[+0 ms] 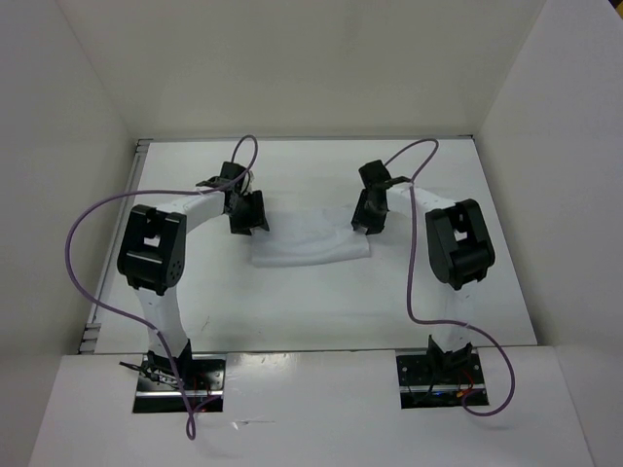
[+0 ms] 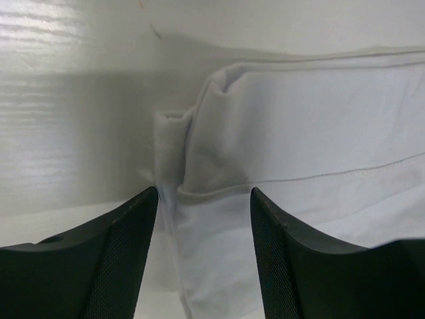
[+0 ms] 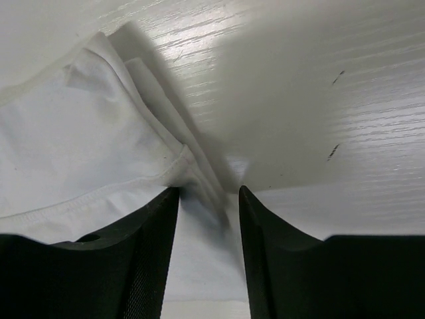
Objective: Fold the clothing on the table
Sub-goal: Fold the skirt
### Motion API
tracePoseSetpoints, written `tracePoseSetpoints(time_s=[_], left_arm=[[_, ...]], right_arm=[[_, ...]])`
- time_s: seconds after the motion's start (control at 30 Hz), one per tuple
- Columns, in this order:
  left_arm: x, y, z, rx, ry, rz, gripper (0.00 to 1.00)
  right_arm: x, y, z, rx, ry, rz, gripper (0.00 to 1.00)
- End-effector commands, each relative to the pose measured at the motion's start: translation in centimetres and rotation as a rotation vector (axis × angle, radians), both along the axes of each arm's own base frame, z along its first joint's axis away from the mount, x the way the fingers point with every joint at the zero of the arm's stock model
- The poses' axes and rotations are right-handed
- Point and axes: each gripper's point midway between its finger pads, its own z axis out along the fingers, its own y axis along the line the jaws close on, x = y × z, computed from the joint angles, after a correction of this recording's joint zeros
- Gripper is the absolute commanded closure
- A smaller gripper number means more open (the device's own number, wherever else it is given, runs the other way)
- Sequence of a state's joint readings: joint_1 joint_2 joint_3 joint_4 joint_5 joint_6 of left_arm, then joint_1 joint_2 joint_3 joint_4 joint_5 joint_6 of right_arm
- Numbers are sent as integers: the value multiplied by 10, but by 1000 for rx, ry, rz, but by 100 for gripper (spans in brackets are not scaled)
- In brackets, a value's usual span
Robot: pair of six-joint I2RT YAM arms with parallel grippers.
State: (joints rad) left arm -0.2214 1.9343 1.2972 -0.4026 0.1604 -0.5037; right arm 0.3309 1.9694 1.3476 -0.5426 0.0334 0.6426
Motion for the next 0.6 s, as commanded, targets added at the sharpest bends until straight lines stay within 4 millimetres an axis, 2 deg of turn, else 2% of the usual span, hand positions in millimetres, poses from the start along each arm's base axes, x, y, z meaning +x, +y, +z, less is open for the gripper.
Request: tracePoseSetpoints(time_s=[0.0,0.07,0.1,0.13,0.2,0.23,0.3,0.43,0.53,0.57], left_arm=[[9,1,-1,26,-9,1,34],[20,9,17,23,-53,12,34],[18,11,16,34,-47,17,33],[23,11,25,33,-75,9,33],[27,16,28,47,-89,13,33],[28,18,28,55,-90,18,33],[32,22,28,60,-90,19,33],[31,18,30,41,-96,9,33],[27,19,28,38,-90,17,32],[27,18,32,32,-97,25,32]], right_arm=[[22,-17,30,-45,-109,13,52],[21,-21,41,-30,-128,42,48],[15,-19,39,7,-110,67,46],[14,-27,40,25,-104,66,44],[6,-33,35,53,-80,97,44],[8,-35,37,82,-88,107,44],[2,-35,20,100,-42,149,44],[-8,-19,0,187,11,208,44],[-14,-11,-4,239,21,242,44],[-10,-10,0,241,-2,244,46]])
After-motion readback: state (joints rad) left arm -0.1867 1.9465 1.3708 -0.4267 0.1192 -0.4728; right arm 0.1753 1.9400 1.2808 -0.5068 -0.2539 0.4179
